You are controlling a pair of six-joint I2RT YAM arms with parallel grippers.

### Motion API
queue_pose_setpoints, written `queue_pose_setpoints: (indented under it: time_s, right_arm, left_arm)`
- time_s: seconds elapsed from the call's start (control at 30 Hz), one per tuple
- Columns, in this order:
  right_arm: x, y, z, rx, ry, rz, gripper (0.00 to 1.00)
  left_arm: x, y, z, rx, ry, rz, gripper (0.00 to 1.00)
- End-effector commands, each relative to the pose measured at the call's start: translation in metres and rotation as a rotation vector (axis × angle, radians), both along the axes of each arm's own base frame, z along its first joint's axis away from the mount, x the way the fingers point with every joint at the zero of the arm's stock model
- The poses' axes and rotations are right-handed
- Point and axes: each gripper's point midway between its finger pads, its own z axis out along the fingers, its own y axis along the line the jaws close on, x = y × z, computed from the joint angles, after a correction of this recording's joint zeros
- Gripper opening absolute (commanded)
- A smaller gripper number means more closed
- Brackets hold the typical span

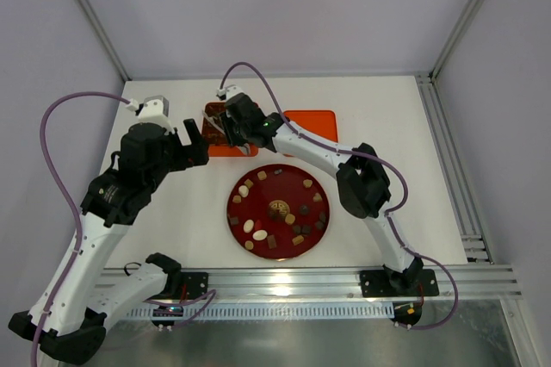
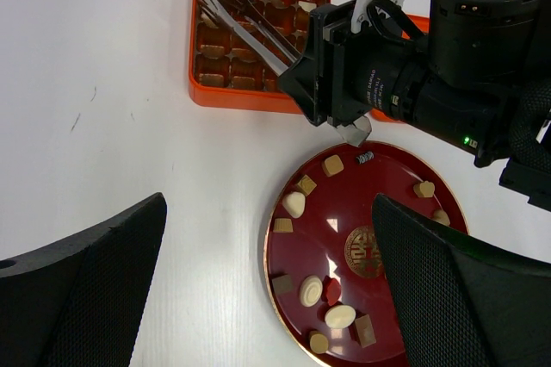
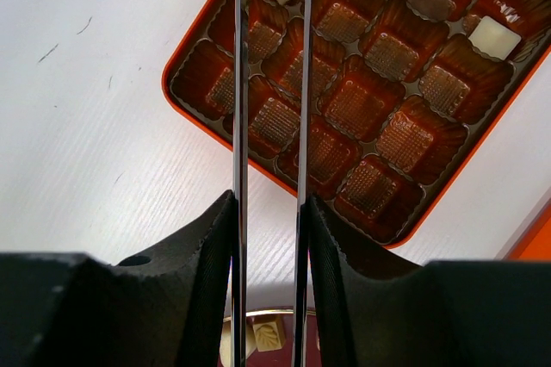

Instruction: Pack the chocolate

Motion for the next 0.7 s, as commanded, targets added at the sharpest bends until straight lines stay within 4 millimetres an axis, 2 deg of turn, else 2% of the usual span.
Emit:
queue_pose_setpoints:
  time_s: [0.0,0.17,0.4,0.43,0.5,0.53,0.67]
  right_arm:
    - [0.01,0.009,0.039,0.071,-0.084,-0.004,0.4]
    - [0.01,0.008,0.051,0.079,-0.101,-0.009,0.4]
    - [0.008,-0.006,0.084,0.091,-0.151,-0.035,0.4]
    - [0.007,-0.012,0.095,0.099,-0.16,-0.045,0.4]
    - [0.002,-0.02,0.102,0.09,-0.161,-0.055,0.4]
    - [-0.003,-0.027,0.114,0.094,-0.172,-0.063,0.4]
    - [-0.023,-0.06,0.129,0.084,-0.166,-0.106,0.4]
  left_arm:
    - [0.001,0.003,0.007,0.006,-0.026,0.005,1.0]
    - [0.001,0.002,0.009,0.006,-0.03,0.003,1.0]
    - [0.002,0.001,0.008,0.002,-0.029,0.001,1.0]
    - [0.003,0.001,0.007,0.004,-0.026,0.001,1.0]
    - [0.004,0.0,0.007,-0.002,-0.031,-0.003,1.0]
    - [0.004,-0.001,0.008,-0.006,-0.034,-0.003,1.0]
    - [0.007,-0.005,0.005,-0.018,-0.029,-0.014,1.0]
